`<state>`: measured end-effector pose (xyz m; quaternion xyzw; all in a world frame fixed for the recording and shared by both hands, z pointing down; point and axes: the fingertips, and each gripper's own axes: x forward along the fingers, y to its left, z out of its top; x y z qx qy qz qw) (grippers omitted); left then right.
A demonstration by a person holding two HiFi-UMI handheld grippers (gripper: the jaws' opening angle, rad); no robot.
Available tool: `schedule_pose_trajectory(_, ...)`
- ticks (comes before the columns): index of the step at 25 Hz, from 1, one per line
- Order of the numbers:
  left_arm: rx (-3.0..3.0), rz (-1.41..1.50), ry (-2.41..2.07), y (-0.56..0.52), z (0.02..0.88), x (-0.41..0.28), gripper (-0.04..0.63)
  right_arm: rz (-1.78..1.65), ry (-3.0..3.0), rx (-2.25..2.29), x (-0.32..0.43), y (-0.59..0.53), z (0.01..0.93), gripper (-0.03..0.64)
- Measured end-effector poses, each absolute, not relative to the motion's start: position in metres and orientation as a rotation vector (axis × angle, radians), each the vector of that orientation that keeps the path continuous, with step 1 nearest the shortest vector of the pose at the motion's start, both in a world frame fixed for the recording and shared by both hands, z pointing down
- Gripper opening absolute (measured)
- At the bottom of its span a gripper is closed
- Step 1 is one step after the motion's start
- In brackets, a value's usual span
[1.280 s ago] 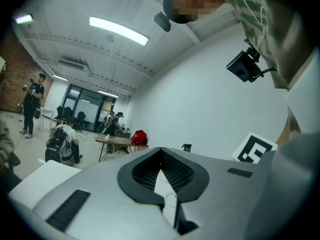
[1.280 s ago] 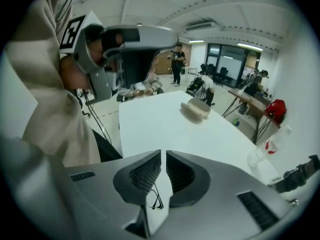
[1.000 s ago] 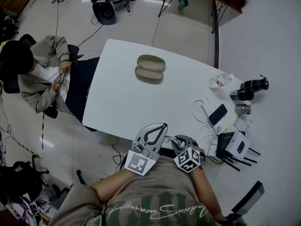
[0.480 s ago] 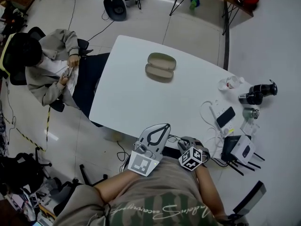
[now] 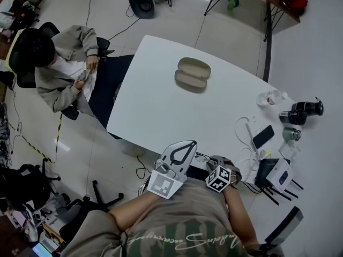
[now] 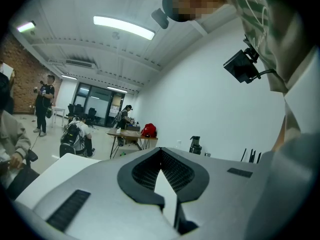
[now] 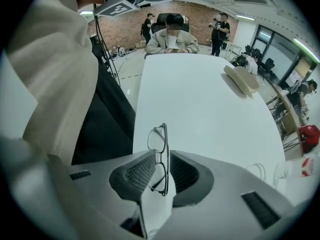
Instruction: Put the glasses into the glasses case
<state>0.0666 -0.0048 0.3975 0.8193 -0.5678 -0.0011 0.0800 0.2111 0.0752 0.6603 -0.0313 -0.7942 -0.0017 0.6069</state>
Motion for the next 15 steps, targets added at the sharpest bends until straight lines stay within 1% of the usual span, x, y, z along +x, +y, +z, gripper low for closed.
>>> schedule_pose_trajectory(4,2.285,-0.028,-1.697,-0.001,0.414,0.055,0.006,0.006,-1.84,-0.094,0.21,0.076,0.664,0.086)
schedule_pose_trajectory(15,2.286,-0.028,-1.722,-0.001,0.412,0.053,0.006,-0.046,-1.788,-0.164,0.212,0.081,0.68,0.084)
